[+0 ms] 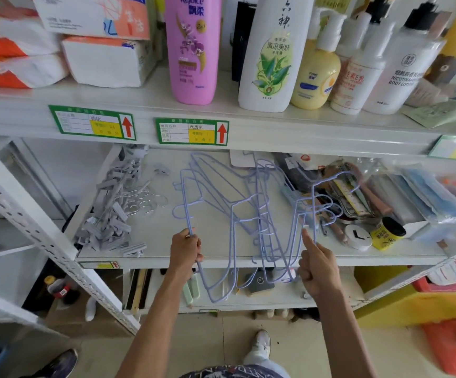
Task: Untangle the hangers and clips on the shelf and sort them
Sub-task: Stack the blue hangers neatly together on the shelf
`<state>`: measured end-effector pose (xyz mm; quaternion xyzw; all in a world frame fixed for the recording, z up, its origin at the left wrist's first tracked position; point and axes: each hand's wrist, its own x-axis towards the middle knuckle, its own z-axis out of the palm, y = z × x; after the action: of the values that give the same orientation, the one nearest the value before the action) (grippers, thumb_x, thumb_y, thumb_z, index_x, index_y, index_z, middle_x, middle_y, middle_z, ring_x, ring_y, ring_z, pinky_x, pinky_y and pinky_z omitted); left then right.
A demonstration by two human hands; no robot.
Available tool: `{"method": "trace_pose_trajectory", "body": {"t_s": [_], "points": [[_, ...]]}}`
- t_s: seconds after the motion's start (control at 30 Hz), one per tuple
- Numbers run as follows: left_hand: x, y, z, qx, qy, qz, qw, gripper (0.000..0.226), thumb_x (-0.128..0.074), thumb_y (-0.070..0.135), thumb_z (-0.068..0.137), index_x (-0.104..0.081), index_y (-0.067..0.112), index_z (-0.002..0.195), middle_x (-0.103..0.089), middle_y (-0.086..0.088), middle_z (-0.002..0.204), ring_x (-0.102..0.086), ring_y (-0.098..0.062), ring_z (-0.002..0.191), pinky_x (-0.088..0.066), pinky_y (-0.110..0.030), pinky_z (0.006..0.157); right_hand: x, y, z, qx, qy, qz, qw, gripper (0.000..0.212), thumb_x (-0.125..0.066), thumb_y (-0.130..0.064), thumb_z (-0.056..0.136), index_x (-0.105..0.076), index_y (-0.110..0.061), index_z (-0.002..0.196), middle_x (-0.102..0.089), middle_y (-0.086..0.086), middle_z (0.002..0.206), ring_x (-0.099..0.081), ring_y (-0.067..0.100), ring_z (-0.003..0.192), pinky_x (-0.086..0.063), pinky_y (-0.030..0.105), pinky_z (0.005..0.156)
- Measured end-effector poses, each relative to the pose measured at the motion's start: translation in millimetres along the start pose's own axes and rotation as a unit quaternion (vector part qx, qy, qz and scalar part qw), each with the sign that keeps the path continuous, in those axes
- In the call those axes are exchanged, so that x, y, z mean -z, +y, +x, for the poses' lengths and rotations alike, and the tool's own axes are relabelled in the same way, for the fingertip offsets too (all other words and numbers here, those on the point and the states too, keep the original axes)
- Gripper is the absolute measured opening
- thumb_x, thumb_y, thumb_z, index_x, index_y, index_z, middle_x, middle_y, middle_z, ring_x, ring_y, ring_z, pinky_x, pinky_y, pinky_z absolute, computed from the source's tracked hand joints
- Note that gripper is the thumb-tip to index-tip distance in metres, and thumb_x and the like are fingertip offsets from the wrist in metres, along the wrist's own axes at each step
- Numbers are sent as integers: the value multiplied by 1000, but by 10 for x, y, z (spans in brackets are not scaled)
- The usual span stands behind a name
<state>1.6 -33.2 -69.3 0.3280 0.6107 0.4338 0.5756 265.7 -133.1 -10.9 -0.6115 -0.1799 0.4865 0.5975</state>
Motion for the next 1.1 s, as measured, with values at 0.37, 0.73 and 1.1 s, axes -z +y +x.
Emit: {"method": "trace_pose_trajectory", "body": {"t_s": [0.37,0.73,1.1], "points": [[-99,-50,-15,57,-7,-36,998,18,-45,9,97,-53,6,80,-48,-9,57,-39,-17,39,-39,-25,43,-981,470,-219,-135,-140,9,981,41,-61,-31,97,-31,-25,69,-14,-4,52,-13,9,37,-14,17,33],[-75,-19,56,82,-27,-157,984,23,-38,18,105,-54,1,102,-49,-10,62,-49,-15,36,-46,-25,38,-1160,618,-273,-209,-145,-42,966,26,-57,-12,95,-48,-6,71,-31,4,53,-34,16,42,-32,26,41],[-104,62,162,90,-21,9,996,22,-31,11,101,-46,14,85,-32,1,55,-28,-10,37,-25,-17,36,-579,31,669,50,46,-483,873,27,-55,-15,86,-71,-6,105,-70,19,106,-65,34,100,-52,39,88]]}}
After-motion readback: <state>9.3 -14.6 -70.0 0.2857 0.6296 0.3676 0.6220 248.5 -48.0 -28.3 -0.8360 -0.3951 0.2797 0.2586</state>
